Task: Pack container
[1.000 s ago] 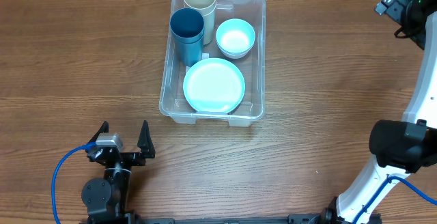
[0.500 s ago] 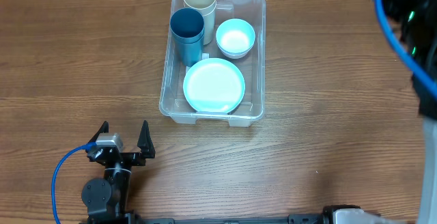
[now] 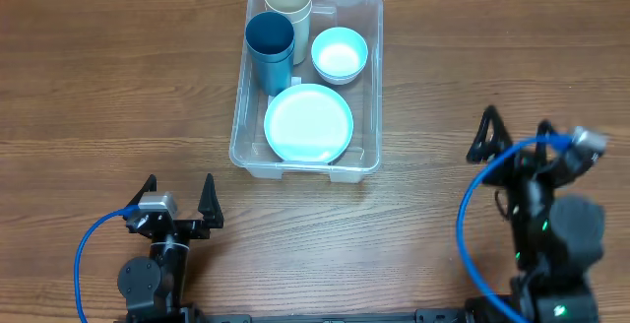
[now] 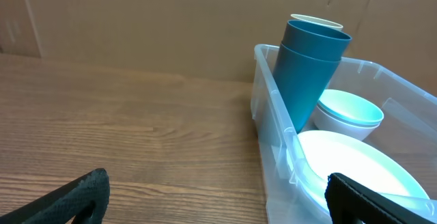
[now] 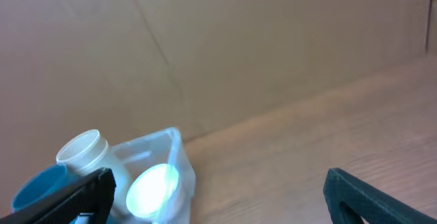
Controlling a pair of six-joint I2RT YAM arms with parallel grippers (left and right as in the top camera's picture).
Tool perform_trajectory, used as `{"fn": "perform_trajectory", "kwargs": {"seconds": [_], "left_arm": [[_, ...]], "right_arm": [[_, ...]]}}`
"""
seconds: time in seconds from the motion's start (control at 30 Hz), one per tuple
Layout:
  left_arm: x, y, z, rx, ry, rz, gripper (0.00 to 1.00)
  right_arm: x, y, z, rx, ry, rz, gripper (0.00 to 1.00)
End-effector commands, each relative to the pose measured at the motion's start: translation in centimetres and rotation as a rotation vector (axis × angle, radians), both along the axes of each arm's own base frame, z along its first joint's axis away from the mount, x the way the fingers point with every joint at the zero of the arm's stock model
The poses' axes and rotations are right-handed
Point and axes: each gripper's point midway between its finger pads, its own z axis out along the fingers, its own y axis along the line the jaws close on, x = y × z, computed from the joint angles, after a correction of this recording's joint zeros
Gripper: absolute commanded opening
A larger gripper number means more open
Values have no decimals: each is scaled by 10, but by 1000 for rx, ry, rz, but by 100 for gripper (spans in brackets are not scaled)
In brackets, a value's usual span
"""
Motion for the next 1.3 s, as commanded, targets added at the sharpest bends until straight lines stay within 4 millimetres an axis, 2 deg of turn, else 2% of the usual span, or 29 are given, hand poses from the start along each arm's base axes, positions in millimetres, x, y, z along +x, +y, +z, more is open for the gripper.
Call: {"fn": "perform_trajectory", "kwargs": {"seconds": [0.0,0.2,0.37,0.5,0.73,0.87,0.93,1.27], "left_arm": [[0,1,1,20,-8,3,100],[0,1,1,20,-8,4,100],[0,1,1,20,-8,3,100],[0,1,1,20,-8,4,100],[0,1,1,20,-8,3,100],[0,1,1,20,-8,4,100],[0,1,1,20,-8,4,100],[0,1,1,20,-8,4,100]], "right_arm": [[-13,4,-26,-22,-40,29,100],[-29,15,-62,-108,-102,101,100],[-29,19,-93,-122,-80,126,100],[-28,28,-107,-245,-67,187,100],[-25,27,-106,-263,-170,166,100],[-25,25,-116,-266,-128,164,100],[-26,26,-130,-265,-74,176,100],[-25,24,-129,-257,-74,165,100]]}}
